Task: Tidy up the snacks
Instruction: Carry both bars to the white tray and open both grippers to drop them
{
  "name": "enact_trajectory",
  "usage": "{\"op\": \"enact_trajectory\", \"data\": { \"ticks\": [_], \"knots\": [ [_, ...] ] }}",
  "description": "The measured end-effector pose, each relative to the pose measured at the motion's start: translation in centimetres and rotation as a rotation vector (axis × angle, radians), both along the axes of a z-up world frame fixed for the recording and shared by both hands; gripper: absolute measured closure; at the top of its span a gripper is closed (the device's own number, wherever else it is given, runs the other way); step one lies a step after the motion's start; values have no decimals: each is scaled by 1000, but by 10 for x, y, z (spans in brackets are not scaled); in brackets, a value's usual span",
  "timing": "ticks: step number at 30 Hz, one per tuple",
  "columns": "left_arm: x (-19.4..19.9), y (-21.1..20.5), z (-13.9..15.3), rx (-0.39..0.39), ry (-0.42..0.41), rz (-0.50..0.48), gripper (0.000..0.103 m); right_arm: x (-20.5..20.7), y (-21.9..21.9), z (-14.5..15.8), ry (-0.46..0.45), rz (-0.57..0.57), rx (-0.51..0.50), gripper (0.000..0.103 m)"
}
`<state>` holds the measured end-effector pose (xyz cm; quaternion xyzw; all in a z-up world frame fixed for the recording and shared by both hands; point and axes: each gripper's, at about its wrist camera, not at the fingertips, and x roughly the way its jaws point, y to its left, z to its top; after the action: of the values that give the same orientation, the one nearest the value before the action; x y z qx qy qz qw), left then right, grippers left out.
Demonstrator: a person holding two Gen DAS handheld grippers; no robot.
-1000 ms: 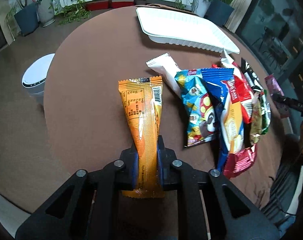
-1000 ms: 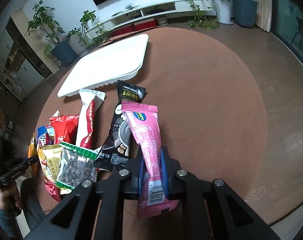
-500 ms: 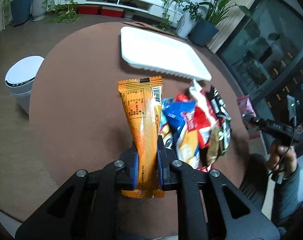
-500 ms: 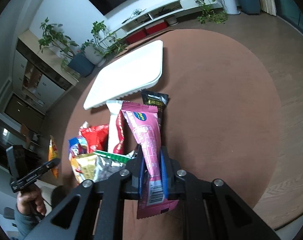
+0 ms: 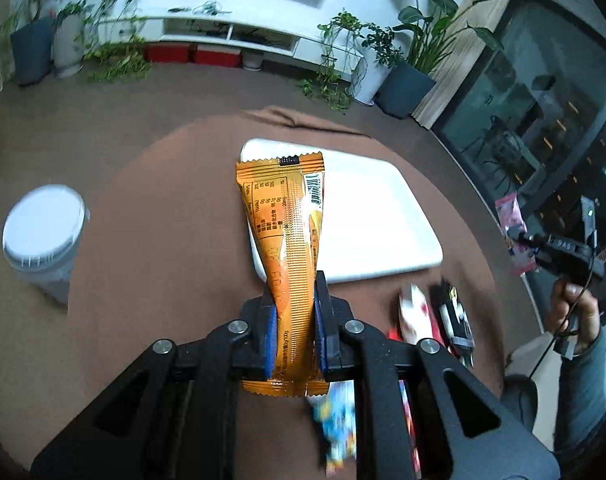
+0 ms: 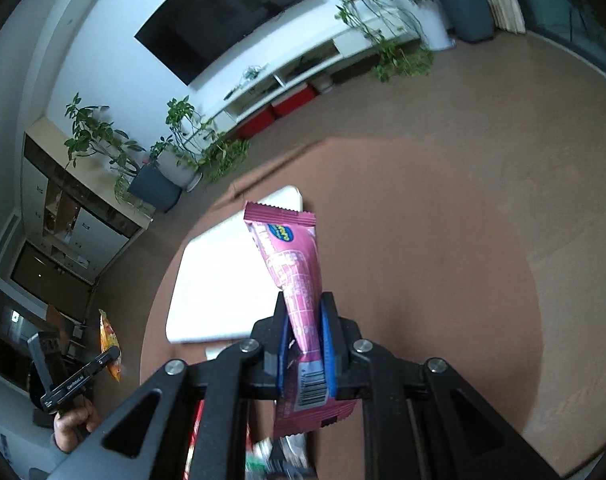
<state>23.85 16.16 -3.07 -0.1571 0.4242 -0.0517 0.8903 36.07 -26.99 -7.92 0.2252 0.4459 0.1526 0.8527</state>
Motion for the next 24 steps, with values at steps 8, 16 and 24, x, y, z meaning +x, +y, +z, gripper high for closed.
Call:
{"op": "enact_trajectory", "data": {
  "ticks": [8,16,24],
  "knots": [
    [118,-25,-5,58,79,-100,90,88,107,-19,47,200,7,87],
    [153,-56,-57,134,205,-154,90,115,153,-80,151,240,-88,87],
    [161,-73,-83,176,264,-142,89,119,148,-108,191,225,-168,85]
  ]
}}
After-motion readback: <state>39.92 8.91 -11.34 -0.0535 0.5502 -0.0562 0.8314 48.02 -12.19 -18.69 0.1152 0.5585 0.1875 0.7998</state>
